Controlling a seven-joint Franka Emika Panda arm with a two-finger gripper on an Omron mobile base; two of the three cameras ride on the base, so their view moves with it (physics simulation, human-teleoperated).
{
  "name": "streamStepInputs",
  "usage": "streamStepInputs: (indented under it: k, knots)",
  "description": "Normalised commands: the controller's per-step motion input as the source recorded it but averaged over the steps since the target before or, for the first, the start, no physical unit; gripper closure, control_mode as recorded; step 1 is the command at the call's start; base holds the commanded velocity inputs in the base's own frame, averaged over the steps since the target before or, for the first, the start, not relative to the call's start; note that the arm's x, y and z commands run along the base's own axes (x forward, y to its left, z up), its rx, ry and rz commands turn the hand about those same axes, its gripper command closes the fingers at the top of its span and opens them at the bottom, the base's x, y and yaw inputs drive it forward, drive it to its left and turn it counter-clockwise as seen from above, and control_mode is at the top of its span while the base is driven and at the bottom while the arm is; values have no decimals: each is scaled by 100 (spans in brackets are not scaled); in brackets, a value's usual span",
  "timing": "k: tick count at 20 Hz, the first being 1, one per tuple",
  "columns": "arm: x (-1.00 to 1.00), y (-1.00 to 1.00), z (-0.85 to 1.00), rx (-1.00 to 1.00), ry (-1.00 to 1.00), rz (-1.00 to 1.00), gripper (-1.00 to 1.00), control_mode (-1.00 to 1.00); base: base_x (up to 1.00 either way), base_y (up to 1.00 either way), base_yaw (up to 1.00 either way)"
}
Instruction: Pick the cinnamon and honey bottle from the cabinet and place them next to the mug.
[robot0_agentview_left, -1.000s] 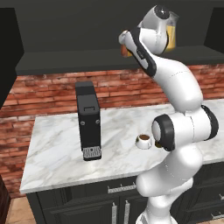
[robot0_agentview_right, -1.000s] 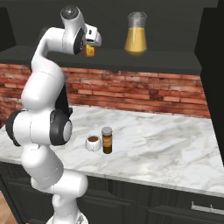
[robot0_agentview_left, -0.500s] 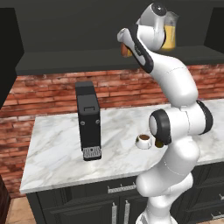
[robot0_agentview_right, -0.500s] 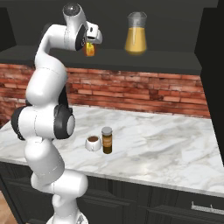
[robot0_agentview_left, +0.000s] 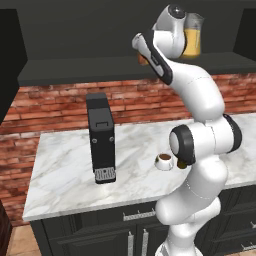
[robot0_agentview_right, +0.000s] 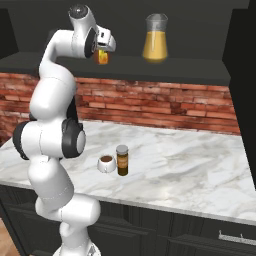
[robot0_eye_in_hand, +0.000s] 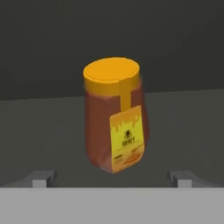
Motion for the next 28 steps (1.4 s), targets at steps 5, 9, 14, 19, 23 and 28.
streamStepInputs:
  k: [5, 9, 14, 19, 23, 28]
  knots:
    - [16, 0, -11, 0, 0, -1, -100, -100, 0, 0, 0]
    - [21, 0, 0, 0, 0, 0, -100, -100, 0, 0, 0]
    - [20, 0, 0, 0, 0, 0, -100, -100, 0, 0, 0]
    - [19, 0, 0, 0, 0, 0, -100, -100, 0, 0, 0]
    - [17, 0, 0, 0, 0, 0, -100, -100, 0, 0, 0]
    - [18, 0, 0, 0, 0, 0, -100, -100, 0, 0, 0]
